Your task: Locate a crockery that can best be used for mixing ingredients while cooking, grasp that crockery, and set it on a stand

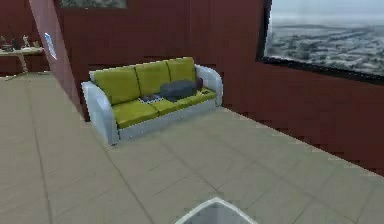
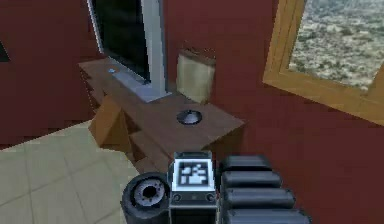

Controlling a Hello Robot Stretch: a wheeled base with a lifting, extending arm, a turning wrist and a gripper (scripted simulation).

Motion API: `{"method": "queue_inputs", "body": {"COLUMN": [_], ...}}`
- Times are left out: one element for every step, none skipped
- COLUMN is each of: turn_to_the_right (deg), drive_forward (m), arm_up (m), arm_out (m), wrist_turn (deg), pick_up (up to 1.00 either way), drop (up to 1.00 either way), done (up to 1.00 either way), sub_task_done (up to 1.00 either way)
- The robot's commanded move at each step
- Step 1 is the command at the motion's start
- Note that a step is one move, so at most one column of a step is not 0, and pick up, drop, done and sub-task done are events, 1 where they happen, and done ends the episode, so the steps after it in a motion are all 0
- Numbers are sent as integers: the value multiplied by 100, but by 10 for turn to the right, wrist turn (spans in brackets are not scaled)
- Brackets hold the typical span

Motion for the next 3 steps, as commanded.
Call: {"method": "queue_inputs", "body": {"turn_to_the_right": [450, 450, 450], "drive_forward": [0, 0, 0], "arm_up": [0, 0, 0], "arm_out": [0, 0, 0], "wrist_turn": [0, 0, 0], "pick_up": [0, 0, 0], "drop": [0, 0, 0], "done": [0, 0, 0], "sub_task_done": [0, 0, 0]}}
